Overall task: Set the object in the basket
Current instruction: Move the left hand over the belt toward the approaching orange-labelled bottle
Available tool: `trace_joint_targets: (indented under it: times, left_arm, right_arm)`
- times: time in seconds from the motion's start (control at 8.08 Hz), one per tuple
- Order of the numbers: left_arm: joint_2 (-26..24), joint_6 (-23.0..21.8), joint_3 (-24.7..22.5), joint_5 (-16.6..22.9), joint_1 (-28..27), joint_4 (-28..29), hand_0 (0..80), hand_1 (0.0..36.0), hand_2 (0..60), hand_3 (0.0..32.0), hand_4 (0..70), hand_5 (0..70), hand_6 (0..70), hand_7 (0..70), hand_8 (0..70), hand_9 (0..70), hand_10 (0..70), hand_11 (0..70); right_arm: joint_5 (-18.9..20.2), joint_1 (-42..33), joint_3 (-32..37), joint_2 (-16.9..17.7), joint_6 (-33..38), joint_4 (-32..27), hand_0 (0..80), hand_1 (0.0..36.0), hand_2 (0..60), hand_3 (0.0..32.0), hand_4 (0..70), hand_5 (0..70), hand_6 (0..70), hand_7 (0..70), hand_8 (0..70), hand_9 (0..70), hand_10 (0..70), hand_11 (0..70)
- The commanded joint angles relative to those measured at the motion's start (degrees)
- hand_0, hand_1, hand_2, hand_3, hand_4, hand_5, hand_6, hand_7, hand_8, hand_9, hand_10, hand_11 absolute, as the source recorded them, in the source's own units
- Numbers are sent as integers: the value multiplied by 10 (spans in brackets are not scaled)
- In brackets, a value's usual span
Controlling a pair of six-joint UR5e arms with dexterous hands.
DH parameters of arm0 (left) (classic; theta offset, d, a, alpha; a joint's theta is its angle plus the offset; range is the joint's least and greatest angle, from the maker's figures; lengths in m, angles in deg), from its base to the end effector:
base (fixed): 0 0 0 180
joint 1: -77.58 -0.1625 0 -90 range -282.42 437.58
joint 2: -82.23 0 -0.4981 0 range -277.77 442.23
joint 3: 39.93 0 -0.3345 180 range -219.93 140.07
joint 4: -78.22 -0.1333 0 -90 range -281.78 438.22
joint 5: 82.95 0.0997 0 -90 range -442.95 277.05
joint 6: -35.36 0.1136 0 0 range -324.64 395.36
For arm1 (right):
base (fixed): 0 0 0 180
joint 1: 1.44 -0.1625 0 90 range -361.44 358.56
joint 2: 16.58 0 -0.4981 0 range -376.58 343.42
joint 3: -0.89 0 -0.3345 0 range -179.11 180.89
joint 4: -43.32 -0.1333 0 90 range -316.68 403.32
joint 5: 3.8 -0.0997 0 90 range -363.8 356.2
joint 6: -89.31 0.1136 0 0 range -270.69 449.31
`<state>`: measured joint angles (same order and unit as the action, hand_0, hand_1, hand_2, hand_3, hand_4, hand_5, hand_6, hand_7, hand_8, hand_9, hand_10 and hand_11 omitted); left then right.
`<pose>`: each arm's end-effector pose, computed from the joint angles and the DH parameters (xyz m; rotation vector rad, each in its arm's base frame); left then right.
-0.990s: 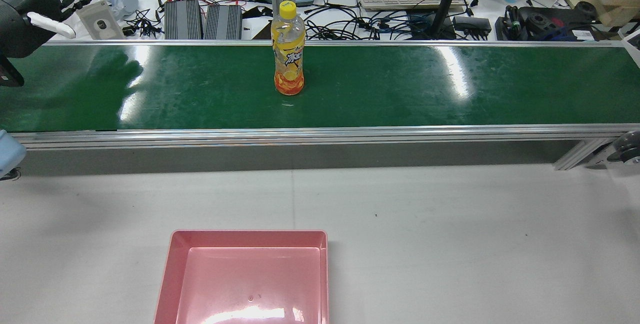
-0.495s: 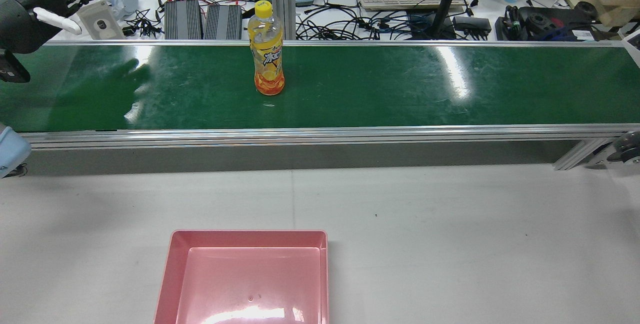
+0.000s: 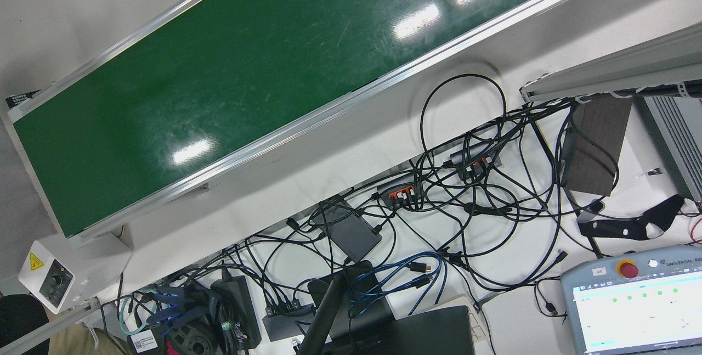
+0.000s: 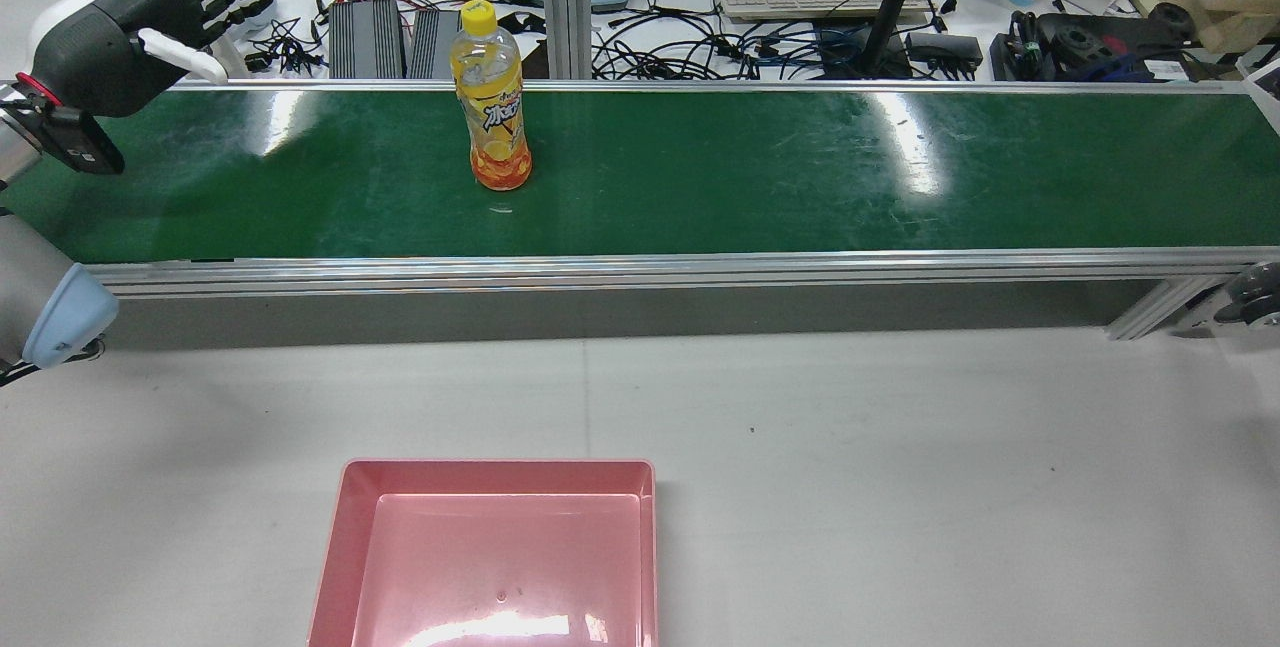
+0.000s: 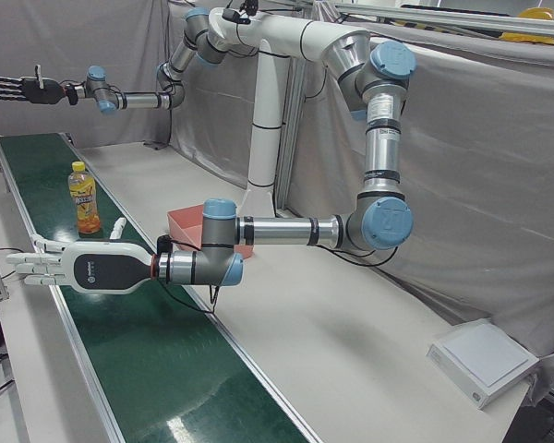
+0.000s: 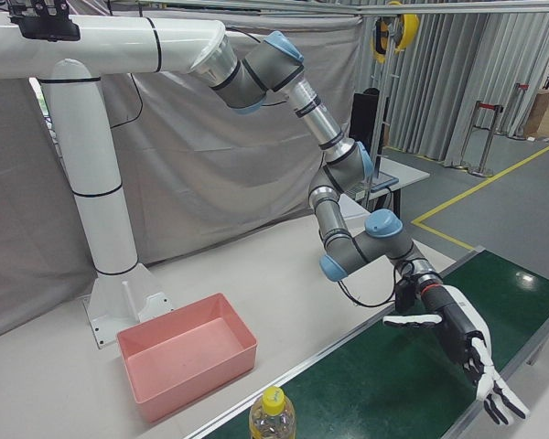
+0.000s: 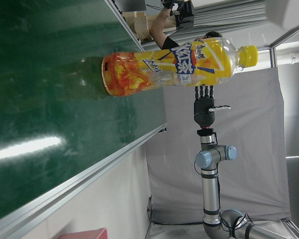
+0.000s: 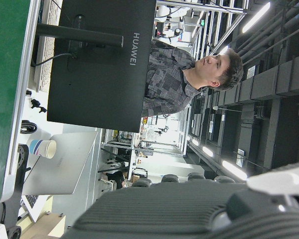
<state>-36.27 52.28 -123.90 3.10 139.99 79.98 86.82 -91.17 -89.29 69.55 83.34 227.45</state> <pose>0.1950 -0.6778 0.5168 -0.1680 2.3679 -1.4511 0.1298 -0.4814 0.7357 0.0958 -2.1599 2.1611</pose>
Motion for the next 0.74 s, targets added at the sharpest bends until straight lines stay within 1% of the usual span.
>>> trace_joint_targets:
  times: [0.0,0.25,0.62]
  left_arm:
    - [-18,2,-1,0,-18,-6,592,92,0,0,143,227,0,14,60,44,44,79]
    - [-34,21,1,0,-27,-23,593,94,0,0,144,232,0,15,63,49,41,75]
    - [-35,25,3,0,-28,-26,579,91,0,0,128,217,0,11,53,39,44,79]
  right_arm:
    - [0,0,0,0,0,0,0,0,0,0,0,0,0,0,0,0,0,0]
    - [0,0,0,0,0,0,0,0,0,0,0,0,0,0,0,0,0,0]
    - [0,0,0,0,0,0,0,0,0,0,0,0,0,0,0,0,0,0]
